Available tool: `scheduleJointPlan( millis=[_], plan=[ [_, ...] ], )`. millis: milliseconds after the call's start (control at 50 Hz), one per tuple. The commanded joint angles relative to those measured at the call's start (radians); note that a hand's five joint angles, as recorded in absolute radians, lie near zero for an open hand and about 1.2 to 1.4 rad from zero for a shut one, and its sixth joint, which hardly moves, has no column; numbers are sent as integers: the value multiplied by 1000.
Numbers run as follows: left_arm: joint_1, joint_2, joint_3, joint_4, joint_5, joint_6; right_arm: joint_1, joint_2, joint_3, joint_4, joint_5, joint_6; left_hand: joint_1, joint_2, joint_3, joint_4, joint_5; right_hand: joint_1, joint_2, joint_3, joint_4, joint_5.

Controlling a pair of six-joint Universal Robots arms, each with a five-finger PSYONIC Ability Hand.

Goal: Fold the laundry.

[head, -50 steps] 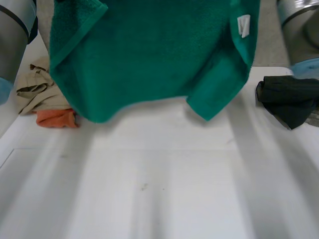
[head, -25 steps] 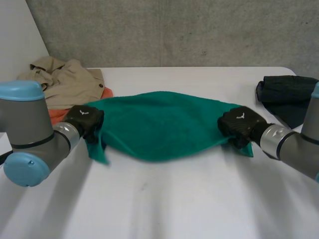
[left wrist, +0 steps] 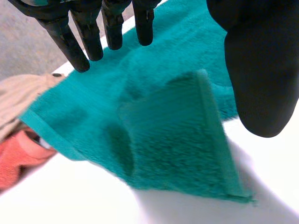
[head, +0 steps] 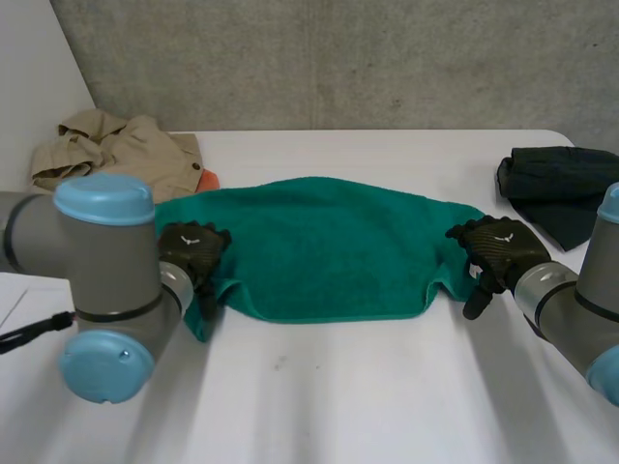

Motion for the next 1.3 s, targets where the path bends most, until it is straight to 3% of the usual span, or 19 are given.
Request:
scheduleJointPlan(
  millis=[20, 200, 280, 360, 380, 420, 460, 580, 660, 740, 900, 960, 1040, 1200, 1300],
  plan=[
    [-7, -107, 71, 14, -43, -35, 20, 68, -18, -62, 3, 125, -37, -30, -38, -28, -54, -49, -40, -38, -51, -36],
    [24, -200, 166, 11, -139, -14, 60, 203, -93, -217, 101, 159, -7, 0, -8, 2, -24, -26, -17, -15, -27, -13],
    [42, -220, 186, 18, -192, 24, 68, 265, -141, -283, 113, 156, 5, 12, 4, 13, -12, 118, 127, 129, 116, 131],
    [65, -225, 183, 44, -205, 69, 73, 306, -197, -298, 119, 140, 216, 222, 215, 224, 199, 551, 560, 562, 550, 564],
    [73, -220, 182, 52, -202, 81, 71, 308, -204, -289, 128, 122, 353, 360, 352, 361, 336, 846, 855, 857, 844, 859],
    [76, -211, 177, 57, -195, 90, 70, 295, -201, -284, 138, 100, 722, 729, 721, 731, 705, 1159, 1168, 1170, 1158, 1172],
    [76, -181, 162, 55, -176, 106, 60, 254, -181, -281, 133, 56, 1183, 1189, 1182, 1191, 1166, 1161, 1170, 1172, 1159, 1174],
    [74, -46, 85, 46, -123, 153, 14, 110, -138, -237, 32, -114, 1185, 1192, 1184, 1193, 1168, 1161, 1170, 1172, 1159, 1174],
    [93, 80, 6, 43, -49, 204, -48, 38, -138, -15, -106, -260, 1185, 1192, 1184, 1193, 1168, 1161, 1170, 1172, 1159, 1174],
    [152, 166, -71, 3, 43, 314, -120, 7, -187, 327, -209, -462, 1185, 1192, 1184, 1193, 1168, 1161, 1170, 1172, 1159, 1174],
    [185, 146, -122, -199, 91, 526, -162, 44, -236, 827, -157, -772, 1185, 1192, 1184, 1193, 1168, 1161, 1170, 1172, 1159, 1174],
    [182, 114, -108, -235, 86, 552, -159, 59, -248, 900, -129, -832, 1185, 1192, 1184, 1193, 1168, 1161, 1170, 1172, 1159, 1174],
    [168, 47, -32, -236, 69, 569, -138, 96, -308, 854, -105, -832, 1185, 1192, 1184, 1193, 1168, 1161, 1170, 1172, 1159, 1174],
    [149, -58, 358, -100, 42, 565, -61, 177, -601, 617, -79, -621, 1185, 1192, 1184, 1193, 1168, 1161, 1170, 1172, 1159, 1174],
    [163, -67, 688, 133, 62, 509, -39, 182, -845, 236, -25, -396, 1185, 1192, 1184, 1193, 1168, 1161, 1170, 1172, 1159, 1174]
  ],
)
